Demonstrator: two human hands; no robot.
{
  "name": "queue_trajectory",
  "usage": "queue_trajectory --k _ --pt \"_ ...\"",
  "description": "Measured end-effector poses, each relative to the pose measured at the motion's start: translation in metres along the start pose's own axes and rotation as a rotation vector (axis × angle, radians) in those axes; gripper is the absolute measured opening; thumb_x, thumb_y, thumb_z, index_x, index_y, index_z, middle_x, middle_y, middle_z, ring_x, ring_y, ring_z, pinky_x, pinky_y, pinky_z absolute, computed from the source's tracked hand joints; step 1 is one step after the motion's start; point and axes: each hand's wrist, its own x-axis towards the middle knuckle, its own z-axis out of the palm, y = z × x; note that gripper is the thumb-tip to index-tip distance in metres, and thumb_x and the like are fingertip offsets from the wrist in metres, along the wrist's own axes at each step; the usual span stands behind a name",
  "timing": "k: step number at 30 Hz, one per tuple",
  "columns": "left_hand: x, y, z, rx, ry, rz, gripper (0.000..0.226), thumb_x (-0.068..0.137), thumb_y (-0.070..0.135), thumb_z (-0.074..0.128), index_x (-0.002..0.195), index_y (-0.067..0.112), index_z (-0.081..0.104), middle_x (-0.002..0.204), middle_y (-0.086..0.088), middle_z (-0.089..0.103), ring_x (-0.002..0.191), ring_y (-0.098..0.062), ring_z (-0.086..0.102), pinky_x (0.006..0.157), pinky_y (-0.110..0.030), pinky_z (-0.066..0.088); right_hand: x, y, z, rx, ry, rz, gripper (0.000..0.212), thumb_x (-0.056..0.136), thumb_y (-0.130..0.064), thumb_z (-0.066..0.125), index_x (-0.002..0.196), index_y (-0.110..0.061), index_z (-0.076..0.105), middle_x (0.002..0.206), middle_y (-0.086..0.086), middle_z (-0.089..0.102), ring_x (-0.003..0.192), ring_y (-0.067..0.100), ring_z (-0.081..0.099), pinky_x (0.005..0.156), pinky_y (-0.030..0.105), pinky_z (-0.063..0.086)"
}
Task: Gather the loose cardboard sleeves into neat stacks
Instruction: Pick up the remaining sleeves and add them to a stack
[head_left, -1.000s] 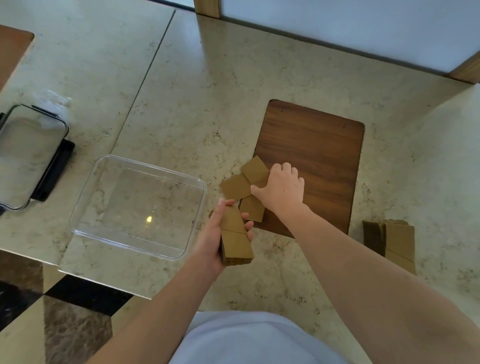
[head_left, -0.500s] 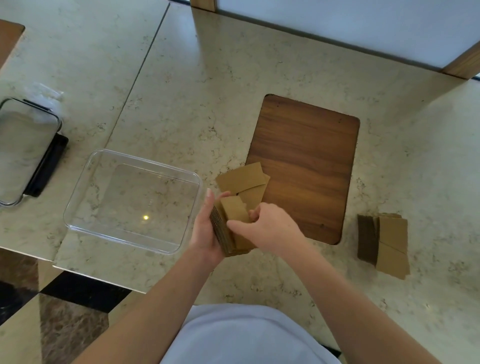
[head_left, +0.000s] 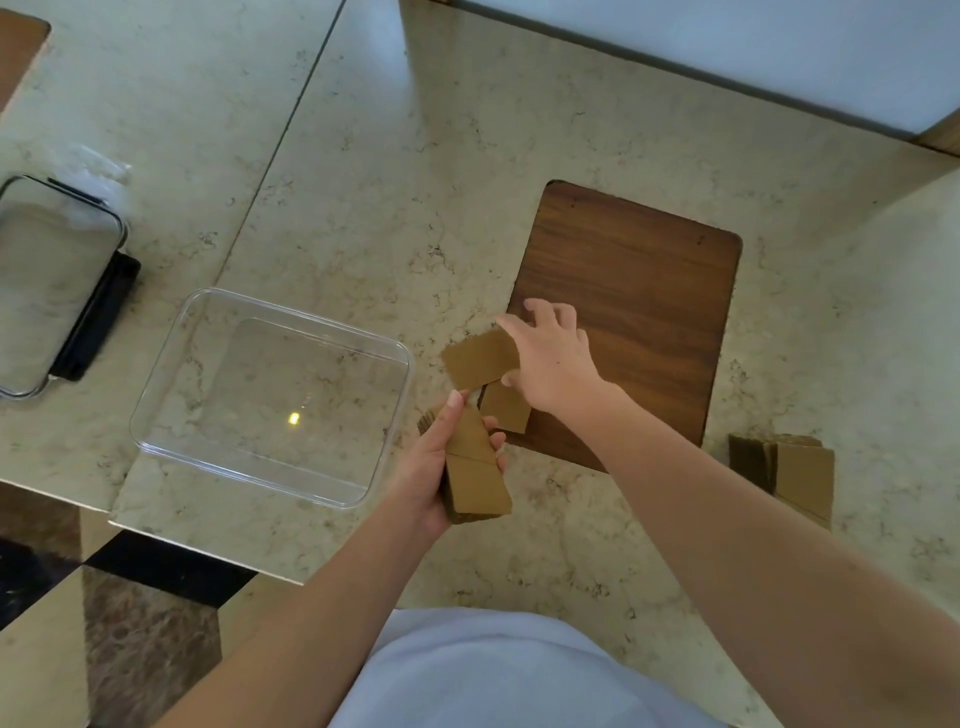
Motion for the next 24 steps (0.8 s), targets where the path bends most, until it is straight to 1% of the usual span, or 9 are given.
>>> queue_trajectory --k 3,5,9,12,16,19,21,23,24 --pt "0.002 0.0 0.0 -0.026 0.021 -0.006 0.039 0.068 0.045 0.095 0.096 0.021 0.083 0.1 -0.015 0.074 0.082 -0.028 0.072 0.071 -0.045 0.061 0.01 0.004 0.004 -0.024 -0.015 -0.039 0.072 0.084 -0.025 0.082 0.147 -0.024 0.048 0.162 0.015 0.025 0.148 0.039 0.015 0.113 0.057 0.027" --pt "0.003 0.0 -0.001 -0.063 0.024 0.007 0.04 0.073 0.045 0.09 0.103 0.02 0.08 0.1 -0.016 0.073 0.083 -0.029 0.071 0.072 -0.045 0.061 0.009 0.003 0.006 -0.007 0.021 -0.037 0.067 0.081 -0.028 0.085 0.138 -0.017 0.052 0.155 0.013 0.034 0.143 0.036 0.023 0.109 0.053 0.031" --pt "0.004 0.0 0.002 -0.033 0.068 0.042 0.047 0.071 0.047 0.09 0.108 0.02 0.077 0.098 -0.015 0.074 0.082 -0.028 0.072 0.07 -0.044 0.061 0.001 -0.001 0.003 0.112 0.101 -0.013 0.039 0.085 -0.03 0.08 0.109 -0.017 0.052 0.111 0.003 0.056 0.108 0.028 0.049 0.089 0.042 0.038" --pt "0.002 0.0 0.005 0.023 0.165 0.061 0.056 0.072 0.045 0.09 0.116 0.016 0.071 0.095 -0.014 0.076 0.082 -0.028 0.075 0.069 -0.044 0.062 -0.018 -0.004 -0.003 0.338 0.085 -0.037 0.013 0.095 -0.025 0.069 0.101 -0.016 0.061 0.09 -0.002 0.058 0.086 0.024 0.059 0.07 0.034 0.039" --pt "0.001 0.0 0.006 0.099 0.17 0.103 0.074 0.072 0.045 0.089 0.133 0.014 0.063 0.096 -0.015 0.075 0.085 -0.028 0.075 0.071 -0.045 0.062 -0.054 -0.014 0.008 0.389 0.323 -0.069 0.023 0.099 -0.024 0.061 0.081 -0.011 0.066 0.078 0.001 0.052 0.067 0.017 0.05 0.056 0.029 0.037" --pt "0.002 -0.002 0.008 0.109 0.149 0.099 0.08 0.073 0.051 0.085 0.136 0.007 0.061 0.1 -0.016 0.071 0.088 -0.03 0.071 0.074 -0.045 0.062 -0.076 -0.021 0.021 0.432 0.384 -0.031 0.019 0.099 -0.024 0.062 0.088 -0.011 0.071 0.084 0.002 0.055 0.072 0.017 0.052 0.06 0.03 0.043" --pt "0.001 -0.002 0.01 0.085 0.13 0.073 0.079 0.075 0.06 0.078 0.133 0.008 0.061 0.112 -0.019 0.065 0.1 -0.034 0.064 0.088 -0.051 0.057 -0.086 -0.023 0.027 0.456 0.448 -0.022 0.013 0.098 -0.02 0.066 0.095 -0.012 0.076 0.088 0.001 0.059 0.083 0.019 0.053 0.072 0.035 0.044" --pt "-0.002 -0.001 0.012 0.006 0.096 0.014 0.078 0.081 0.07 0.066 0.132 0.012 0.06 0.119 -0.019 0.061 0.108 -0.034 0.059 0.105 -0.052 0.048 -0.094 -0.021 0.03 0.472 0.543 -0.032 0.011 0.094 -0.015 0.069 0.097 -0.018 0.08 0.095 -0.005 0.065 0.094 0.018 0.051 0.084 0.038 0.036" --pt "-0.003 0.001 0.012 -0.028 0.08 -0.016 0.082 0.082 0.074 0.061 0.135 0.01 0.059 0.119 -0.019 0.064 0.106 -0.033 0.062 0.103 -0.049 0.05 -0.097 -0.019 0.031 0.501 0.569 -0.055 0.017 0.092 -0.011 0.069 0.096 -0.022 0.081 0.1 -0.008 0.068 0.101 0.017 0.05 0.089 0.038 0.031"
